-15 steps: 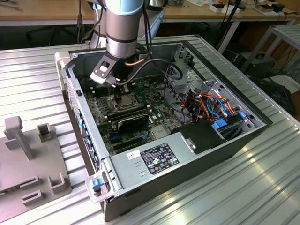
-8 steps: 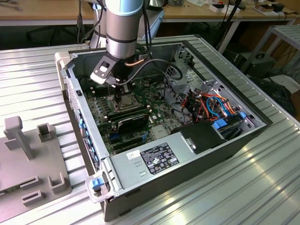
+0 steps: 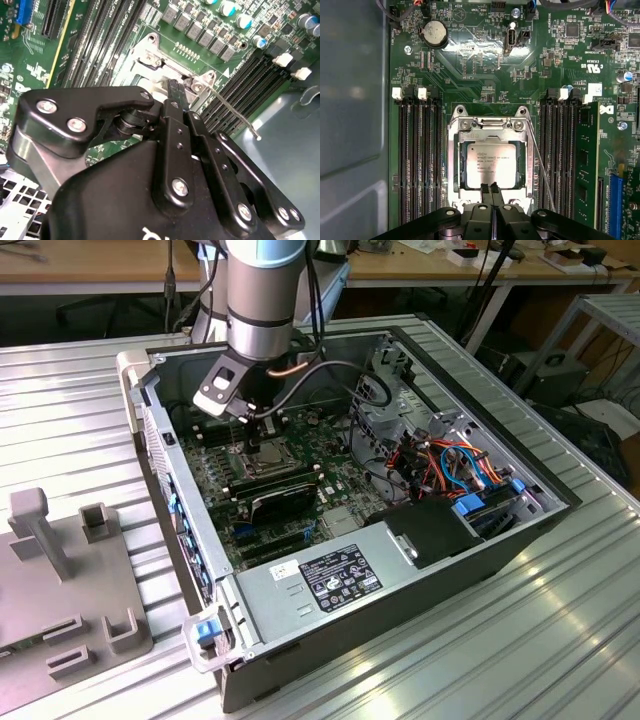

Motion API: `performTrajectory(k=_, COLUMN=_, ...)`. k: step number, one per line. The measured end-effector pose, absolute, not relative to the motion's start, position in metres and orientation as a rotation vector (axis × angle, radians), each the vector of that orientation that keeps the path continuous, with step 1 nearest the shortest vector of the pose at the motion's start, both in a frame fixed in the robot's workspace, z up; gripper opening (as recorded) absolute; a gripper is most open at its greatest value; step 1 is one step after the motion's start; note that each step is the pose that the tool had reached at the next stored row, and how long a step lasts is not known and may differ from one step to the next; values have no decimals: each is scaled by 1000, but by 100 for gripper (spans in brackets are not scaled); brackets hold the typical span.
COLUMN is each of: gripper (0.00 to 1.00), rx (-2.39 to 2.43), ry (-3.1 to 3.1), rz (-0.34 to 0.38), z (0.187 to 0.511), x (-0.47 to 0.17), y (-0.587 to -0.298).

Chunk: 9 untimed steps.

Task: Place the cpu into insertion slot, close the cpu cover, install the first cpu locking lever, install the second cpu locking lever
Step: 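Close the cpu cover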

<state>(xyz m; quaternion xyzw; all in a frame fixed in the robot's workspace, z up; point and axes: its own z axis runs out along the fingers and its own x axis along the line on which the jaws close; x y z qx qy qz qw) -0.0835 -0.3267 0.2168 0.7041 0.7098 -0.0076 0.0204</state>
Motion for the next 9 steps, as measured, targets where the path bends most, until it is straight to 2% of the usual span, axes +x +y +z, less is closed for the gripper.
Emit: performTrajectory(k=9, gripper=11, rx=2188, ry=2206, rz=-33, z=216, x=-61, y=-327)
